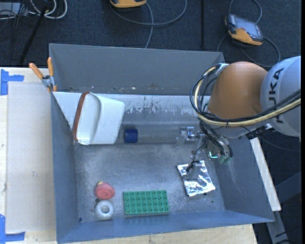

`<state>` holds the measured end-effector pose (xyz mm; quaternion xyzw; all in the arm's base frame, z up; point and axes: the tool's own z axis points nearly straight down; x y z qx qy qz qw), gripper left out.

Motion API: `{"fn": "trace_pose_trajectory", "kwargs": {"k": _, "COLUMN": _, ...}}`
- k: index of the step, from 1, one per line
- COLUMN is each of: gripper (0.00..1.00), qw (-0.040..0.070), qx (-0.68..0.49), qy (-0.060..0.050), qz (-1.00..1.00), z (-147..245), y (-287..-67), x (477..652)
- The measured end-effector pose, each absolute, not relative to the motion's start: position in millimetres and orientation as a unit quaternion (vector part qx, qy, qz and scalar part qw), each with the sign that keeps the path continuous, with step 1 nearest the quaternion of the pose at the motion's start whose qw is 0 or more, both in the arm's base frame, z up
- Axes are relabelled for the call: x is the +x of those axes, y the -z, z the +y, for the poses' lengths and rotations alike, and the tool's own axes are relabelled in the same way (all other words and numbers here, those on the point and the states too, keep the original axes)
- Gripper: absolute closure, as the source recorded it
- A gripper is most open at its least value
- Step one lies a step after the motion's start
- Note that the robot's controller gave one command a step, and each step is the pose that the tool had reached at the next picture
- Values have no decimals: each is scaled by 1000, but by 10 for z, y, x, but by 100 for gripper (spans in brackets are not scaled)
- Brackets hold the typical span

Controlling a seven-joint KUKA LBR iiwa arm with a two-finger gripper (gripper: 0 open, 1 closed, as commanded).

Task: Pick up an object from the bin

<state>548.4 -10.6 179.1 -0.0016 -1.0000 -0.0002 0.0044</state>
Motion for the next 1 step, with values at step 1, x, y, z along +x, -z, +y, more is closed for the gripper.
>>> {"fn": "trace_pose_trajectory", "kwargs": {"k": 1, "gripper": 0, "qw": 3, "qx": 157, "qy": 0, "qz": -988, "z": -911, "y": -668, "x": 5475}}
